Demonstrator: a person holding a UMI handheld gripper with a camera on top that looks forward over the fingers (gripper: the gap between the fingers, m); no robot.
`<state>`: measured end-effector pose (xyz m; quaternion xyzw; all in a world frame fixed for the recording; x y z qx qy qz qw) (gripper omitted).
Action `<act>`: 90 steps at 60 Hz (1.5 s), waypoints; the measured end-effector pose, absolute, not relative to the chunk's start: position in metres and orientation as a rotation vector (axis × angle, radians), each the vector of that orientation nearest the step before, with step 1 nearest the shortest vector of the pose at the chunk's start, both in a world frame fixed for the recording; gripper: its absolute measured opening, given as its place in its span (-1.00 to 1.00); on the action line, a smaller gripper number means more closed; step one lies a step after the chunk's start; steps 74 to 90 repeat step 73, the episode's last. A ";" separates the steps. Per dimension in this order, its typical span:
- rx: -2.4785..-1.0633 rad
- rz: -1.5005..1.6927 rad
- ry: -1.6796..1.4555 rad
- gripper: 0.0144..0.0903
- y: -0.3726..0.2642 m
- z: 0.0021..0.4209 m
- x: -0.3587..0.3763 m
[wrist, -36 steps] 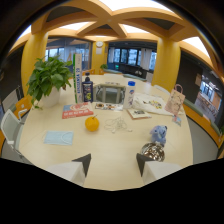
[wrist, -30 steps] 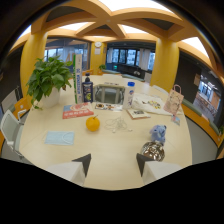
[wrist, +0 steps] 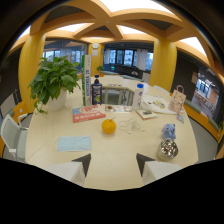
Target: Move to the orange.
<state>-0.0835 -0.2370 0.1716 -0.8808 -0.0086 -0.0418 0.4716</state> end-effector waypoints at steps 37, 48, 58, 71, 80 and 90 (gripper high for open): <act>-2.267 -0.051 -0.039 0.89 -0.042 0.076 -0.089; -2.313 -0.021 -0.026 0.88 -0.026 0.055 -0.091; -2.330 -0.012 -0.026 0.89 -0.022 0.051 -0.092; -2.343 -0.031 -0.036 0.89 -0.022 0.049 -0.086; -2.344 -0.032 -0.036 0.89 -0.023 0.049 -0.085; -2.344 -0.032 -0.036 0.89 -0.023 0.049 -0.085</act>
